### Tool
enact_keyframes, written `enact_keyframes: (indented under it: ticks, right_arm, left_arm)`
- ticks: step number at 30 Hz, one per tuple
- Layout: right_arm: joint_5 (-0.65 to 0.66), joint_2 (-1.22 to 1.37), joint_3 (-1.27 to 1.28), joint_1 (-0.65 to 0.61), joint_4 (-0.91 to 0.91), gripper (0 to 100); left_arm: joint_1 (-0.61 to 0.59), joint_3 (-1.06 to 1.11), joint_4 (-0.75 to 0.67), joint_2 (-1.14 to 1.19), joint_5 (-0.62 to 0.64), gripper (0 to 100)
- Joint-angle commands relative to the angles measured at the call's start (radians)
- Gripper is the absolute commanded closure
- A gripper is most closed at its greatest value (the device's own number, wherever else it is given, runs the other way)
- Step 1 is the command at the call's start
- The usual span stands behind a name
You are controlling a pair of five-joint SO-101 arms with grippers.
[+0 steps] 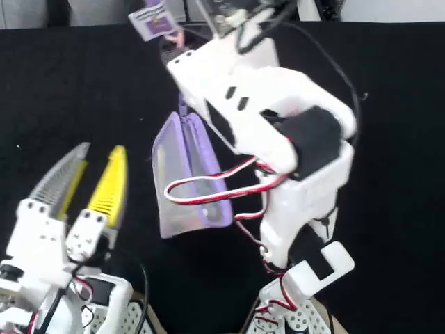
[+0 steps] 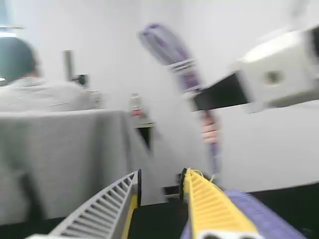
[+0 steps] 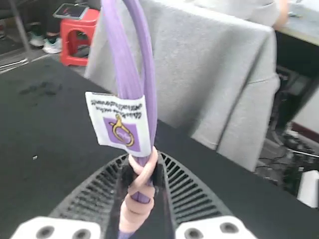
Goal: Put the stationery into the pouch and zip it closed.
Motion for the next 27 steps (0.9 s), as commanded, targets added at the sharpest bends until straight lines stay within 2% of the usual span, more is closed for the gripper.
enact_keyframes:
  ticks: [1,8,13,16,21,27]
  right_arm:
    - [0.011,-0.018,-0.101,0.112,-0.002,98.8]
    - [0.011,-0.018,-0.265,0.307,0.032,98.8]
    - [0.011,-0.01,-0.285,0.356,0.069,98.8]
    - [0.003,-0.007,-0.234,0.347,0.084,98.8]
    - [0.002,-0.008,-0.101,0.23,0.06,98.8]
    - [-0.098,-0.007,0.117,0.078,-0.117,98.8]
  left_arm:
    - [-0.191,0.001,0.006,0.011,-0.009,84]
    - [-0.219,0.122,0.0,0.009,-0.005,84]
    - [-0.219,0.142,0.002,0.009,-0.005,84]
    - [-0.219,0.142,0.006,0.009,-0.005,84]
    - [-0.219,0.14,0.006,0.009,-0.005,84]
    - [-0.225,0.134,0.008,0.009,-0.005,84]
